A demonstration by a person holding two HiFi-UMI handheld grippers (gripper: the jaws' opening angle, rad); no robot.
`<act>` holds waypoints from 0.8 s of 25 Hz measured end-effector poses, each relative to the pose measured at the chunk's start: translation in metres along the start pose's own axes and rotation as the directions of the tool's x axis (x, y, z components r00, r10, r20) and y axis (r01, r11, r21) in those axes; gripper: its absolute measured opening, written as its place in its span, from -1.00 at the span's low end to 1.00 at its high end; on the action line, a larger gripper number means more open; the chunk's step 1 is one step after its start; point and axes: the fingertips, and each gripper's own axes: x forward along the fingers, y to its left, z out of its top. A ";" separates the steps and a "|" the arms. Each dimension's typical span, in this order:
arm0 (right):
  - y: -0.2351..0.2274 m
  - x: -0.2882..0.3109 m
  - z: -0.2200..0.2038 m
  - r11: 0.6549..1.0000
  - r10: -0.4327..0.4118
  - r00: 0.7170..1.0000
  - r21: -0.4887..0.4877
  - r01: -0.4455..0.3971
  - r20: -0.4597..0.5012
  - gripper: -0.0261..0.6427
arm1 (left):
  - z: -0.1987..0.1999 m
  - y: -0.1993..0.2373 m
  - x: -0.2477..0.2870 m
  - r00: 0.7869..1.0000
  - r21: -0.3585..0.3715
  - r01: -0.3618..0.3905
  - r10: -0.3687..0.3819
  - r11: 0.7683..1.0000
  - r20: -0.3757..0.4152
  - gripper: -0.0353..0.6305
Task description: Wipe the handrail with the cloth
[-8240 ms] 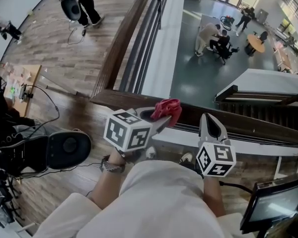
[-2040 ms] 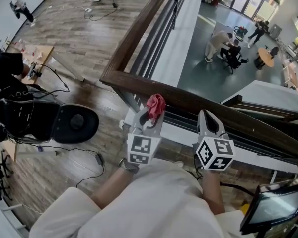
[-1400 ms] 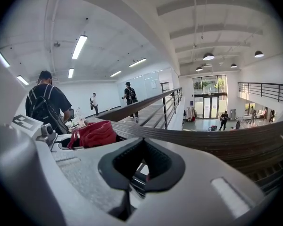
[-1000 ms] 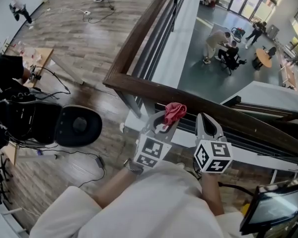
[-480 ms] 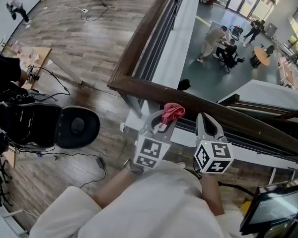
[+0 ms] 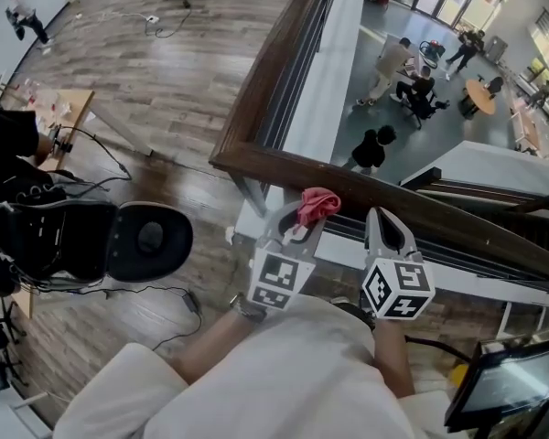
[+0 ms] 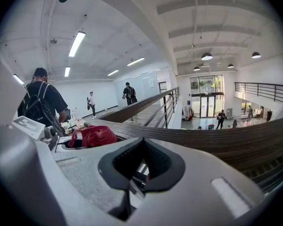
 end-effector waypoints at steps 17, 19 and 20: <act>0.031 0.008 0.012 0.999 0.046 0.999 -0.011 -0.046 -0.004 -0.91 | -0.004 0.050 -0.029 0.994 -0.049 -0.112 0.111 0.993 -0.009 -0.53; 0.035 0.010 0.014 0.998 0.055 0.998 -0.015 -0.055 -0.007 -0.91 | -0.005 0.057 -0.033 0.991 -0.052 -0.132 0.132 0.990 -0.014 -0.53; 0.037 0.011 0.014 0.998 0.060 0.998 -0.016 -0.060 -0.009 -0.91 | -0.006 0.060 -0.036 0.990 -0.049 -0.141 0.140 0.989 -0.016 -0.53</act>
